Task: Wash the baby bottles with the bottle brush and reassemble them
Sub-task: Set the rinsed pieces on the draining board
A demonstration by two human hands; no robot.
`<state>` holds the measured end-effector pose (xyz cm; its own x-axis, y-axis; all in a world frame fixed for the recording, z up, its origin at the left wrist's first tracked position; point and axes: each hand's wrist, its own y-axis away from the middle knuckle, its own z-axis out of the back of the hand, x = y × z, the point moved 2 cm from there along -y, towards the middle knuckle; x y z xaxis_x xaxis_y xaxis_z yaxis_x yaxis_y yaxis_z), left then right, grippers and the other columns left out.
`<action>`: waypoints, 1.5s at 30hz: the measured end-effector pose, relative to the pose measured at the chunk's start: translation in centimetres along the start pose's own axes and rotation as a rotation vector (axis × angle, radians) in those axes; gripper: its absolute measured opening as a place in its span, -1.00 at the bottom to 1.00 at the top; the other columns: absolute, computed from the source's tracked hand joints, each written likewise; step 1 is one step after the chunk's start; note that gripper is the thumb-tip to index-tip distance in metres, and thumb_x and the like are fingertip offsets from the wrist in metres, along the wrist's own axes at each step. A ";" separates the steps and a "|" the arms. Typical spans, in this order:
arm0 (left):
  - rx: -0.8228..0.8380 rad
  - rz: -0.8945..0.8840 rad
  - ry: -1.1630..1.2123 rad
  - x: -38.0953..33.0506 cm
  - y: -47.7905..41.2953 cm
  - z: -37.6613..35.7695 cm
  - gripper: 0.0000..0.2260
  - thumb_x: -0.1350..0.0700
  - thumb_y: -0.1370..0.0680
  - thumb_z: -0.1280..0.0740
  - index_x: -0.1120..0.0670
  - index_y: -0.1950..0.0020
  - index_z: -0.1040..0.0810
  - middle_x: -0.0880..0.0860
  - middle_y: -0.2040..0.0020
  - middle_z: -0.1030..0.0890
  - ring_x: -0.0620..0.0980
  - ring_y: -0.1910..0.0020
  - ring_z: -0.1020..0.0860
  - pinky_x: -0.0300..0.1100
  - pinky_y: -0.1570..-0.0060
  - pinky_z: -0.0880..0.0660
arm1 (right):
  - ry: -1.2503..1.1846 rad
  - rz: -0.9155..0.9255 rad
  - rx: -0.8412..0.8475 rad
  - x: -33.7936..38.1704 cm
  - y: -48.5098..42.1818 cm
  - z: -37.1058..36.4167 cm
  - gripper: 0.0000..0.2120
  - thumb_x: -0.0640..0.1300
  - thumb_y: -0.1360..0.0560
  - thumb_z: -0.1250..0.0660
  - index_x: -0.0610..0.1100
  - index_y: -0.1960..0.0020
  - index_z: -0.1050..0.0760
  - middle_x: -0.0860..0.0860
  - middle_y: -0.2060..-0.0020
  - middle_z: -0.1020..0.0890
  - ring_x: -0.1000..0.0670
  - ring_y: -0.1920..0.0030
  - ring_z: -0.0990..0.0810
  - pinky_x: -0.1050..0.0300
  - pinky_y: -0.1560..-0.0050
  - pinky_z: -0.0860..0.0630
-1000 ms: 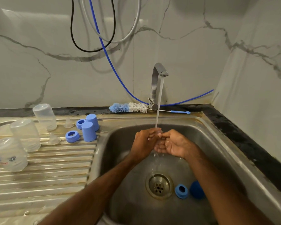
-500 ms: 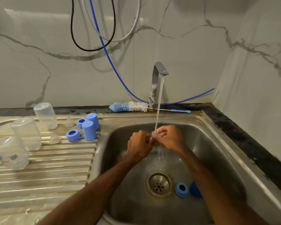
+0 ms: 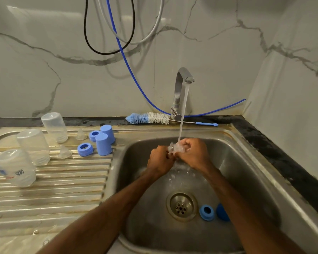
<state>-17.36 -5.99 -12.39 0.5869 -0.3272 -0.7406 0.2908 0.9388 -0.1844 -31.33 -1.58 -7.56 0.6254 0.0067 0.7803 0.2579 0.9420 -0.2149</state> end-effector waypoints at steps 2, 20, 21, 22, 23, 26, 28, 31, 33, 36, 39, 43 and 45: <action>-0.026 -0.028 0.011 -0.2 0.1 0.2 -0.81 0.21 -0.53 -0.40 -0.02 0.25 -0.63 -0.09 0.27 -0.67 -0.14 0.26 -0.64 -0.03 0.16 -0.67 | -0.080 -0.040 0.002 0.2 0.2 0.0 -0.74 -0.23 -0.34 -0.61 -0.08 0.01 -0.64 0.05 0.19 -0.71 0.13 0.27 -0.67 0.39 0.31 -0.56; -0.056 -0.080 0.054 -0.4 0.2 0.8 -0.92 0.11 -0.61 -0.39 -0.04 -0.01 -0.68 -0.14 0.14 -0.68 -0.23 0.16 -0.63 -0.28 0.09 -0.61 | -0.265 -0.261 0.077 -1.3 -0.1 0.7 -0.73 -0.20 -0.36 -0.61 -0.11 -0.03 -0.67 -0.03 0.15 -0.74 0.07 0.19 -0.71 0.21 0.18 -0.63; -0.023 -0.069 0.027 -0.4 0.3 0.7 -0.93 0.10 -0.60 -0.41 -0.04 0.02 -0.69 -0.13 0.15 -0.68 -0.22 0.17 -0.63 -0.27 0.11 -0.60 | -0.203 -0.219 0.073 -1.3 0.0 0.4 -0.73 -0.19 -0.36 -0.62 -0.10 -0.03 -0.67 -0.02 0.15 -0.74 0.07 0.17 -0.70 0.24 0.15 -0.62; 0.005 -0.057 -0.015 -0.4 0.4 0.6 -0.91 0.11 -0.60 -0.41 -0.05 0.06 -0.68 -0.11 0.17 -0.68 -0.19 0.19 -0.62 -0.22 0.13 -0.60 | -0.141 -0.173 0.075 -1.1 0.1 0.0 -0.74 -0.18 -0.37 -0.62 -0.10 -0.03 -0.68 0.00 0.16 -0.73 0.10 0.18 -0.69 0.30 0.16 -0.61; 0.030 -0.045 -0.059 -0.4 0.5 0.4 -0.85 0.13 -0.59 -0.40 -0.07 0.14 -0.66 -0.09 0.21 -0.66 -0.16 0.21 -0.61 -0.14 0.14 -0.62 | -0.089 -0.125 0.074 -0.9 0.2 -0.4 -0.76 -0.19 -0.37 -0.61 -0.10 -0.02 -0.69 0.00 0.16 -0.74 0.15 0.20 -0.67 0.35 0.17 -0.60; 0.022 0.003 -0.111 0.0 0.6 0.3 -0.76 0.19 -0.57 -0.35 -0.11 0.23 -0.54 -0.07 0.19 -0.64 -0.08 0.18 -0.61 -0.02 0.11 -0.65 | -0.013 -0.018 0.045 0.4 0.6 -0.7 -0.75 -0.20 -0.40 -0.59 -0.12 -0.06 -0.68 0.01 0.11 -0.73 0.19 0.21 -0.62 0.32 0.13 -0.60; -0.056 0.024 -0.036 0.4 0.3 0.9 -0.83 0.18 -0.58 -0.34 -0.11 0.09 -0.58 -0.09 0.08 -0.65 -0.12 0.10 -0.61 -0.05 0.06 -0.65 | 0.000 0.000 0.021 0.7 0.6 -0.5 -0.65 -0.20 -0.39 -0.60 -0.12 -0.15 -0.65 0.08 0.13 -0.68 0.24 0.23 -0.59 0.45 0.26 -0.51; -0.145 0.003 0.084 -0.2 -0.2 2.2 -0.71 0.28 -0.60 -0.32 0.02 -0.28 -0.53 0.01 -0.19 -0.61 -0.08 -0.11 -0.59 -0.09 -0.14 -0.61 | 0.016 -0.009 0.015 0.2 0.5 -0.2 -0.66 -0.19 -0.39 -0.60 -0.08 -0.13 -0.65 0.11 0.11 -0.67 0.22 0.20 -0.61 0.44 0.24 -0.51; -0.162 -0.045 0.082 -1.5 -0.7 3.1 -0.53 0.35 -0.58 -0.28 0.07 -0.47 -0.40 0.07 -0.39 -0.49 0.02 -0.35 -0.49 0.00 -0.36 -0.49 | 0.004 -0.015 0.022 0.0 0.2 -0.1 -0.71 -0.18 -0.40 -0.58 -0.06 -0.09 -0.65 0.07 0.10 -0.70 0.19 0.16 -0.64 0.31 0.11 -0.60; -0.073 -0.079 0.056 -4.1 -2.0 4.2 -0.27 0.40 -0.54 -0.30 0.10 -0.65 -0.11 0.11 -0.63 -0.20 0.07 -0.60 -0.17 0.01 -0.57 -0.15 | -0.020 -0.014 0.048 0.2 0.3 -0.1 -0.69 -0.20 -0.41 -0.57 -0.06 -0.12 -0.64 0.10 0.08 -0.68 0.21 0.13 -0.62 0.35 0.15 -0.55; 0.002 -0.081 0.072 -6.4 -3.7 4.7 -0.19 0.44 -0.51 -0.30 0.16 -0.67 0.03 0.16 -0.65 -0.12 0.11 -0.62 -0.10 -0.04 -0.57 -0.11 | -0.028 0.000 0.047 0.3 0.3 -0.3 -0.73 -0.20 -0.41 -0.56 -0.02 -0.08 -0.63 0.12 0.11 -0.68 0.24 0.17 -0.60 0.47 0.24 -0.45; 0.037 -0.097 0.074 -7.5 -5.2 4.6 -0.18 0.45 -0.52 -0.31 0.18 -0.66 0.04 0.20 -0.62 -0.20 0.15 -0.58 -0.19 -0.07 -0.49 -0.23 | -0.055 0.005 0.048 0.0 0.4 -0.1 -0.76 -0.21 -0.45 -0.53 0.00 -0.05 -0.61 0.26 0.25 -0.58 0.28 0.23 -0.56 0.52 0.33 -0.40; 0.070 -0.112 0.041 -7.4 -5.6 4.4 -0.12 0.42 -0.52 -0.33 0.10 -0.68 0.12 0.15 -0.66 -0.11 0.13 -0.62 -0.12 -0.02 -0.53 -0.16 | -0.040 0.013 0.026 -0.1 0.2 0.0 -0.82 -0.18 -0.44 -0.53 -0.05 -0.03 -0.65 0.21 0.24 -0.63 0.24 0.21 -0.61 0.51 0.31 -0.41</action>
<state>-20.06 -9.30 -3.02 0.5170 -0.4232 -0.7440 0.4053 0.8867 -0.2227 -31.35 -1.38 -7.68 0.5985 0.0323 0.8004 0.2305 0.9500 -0.2107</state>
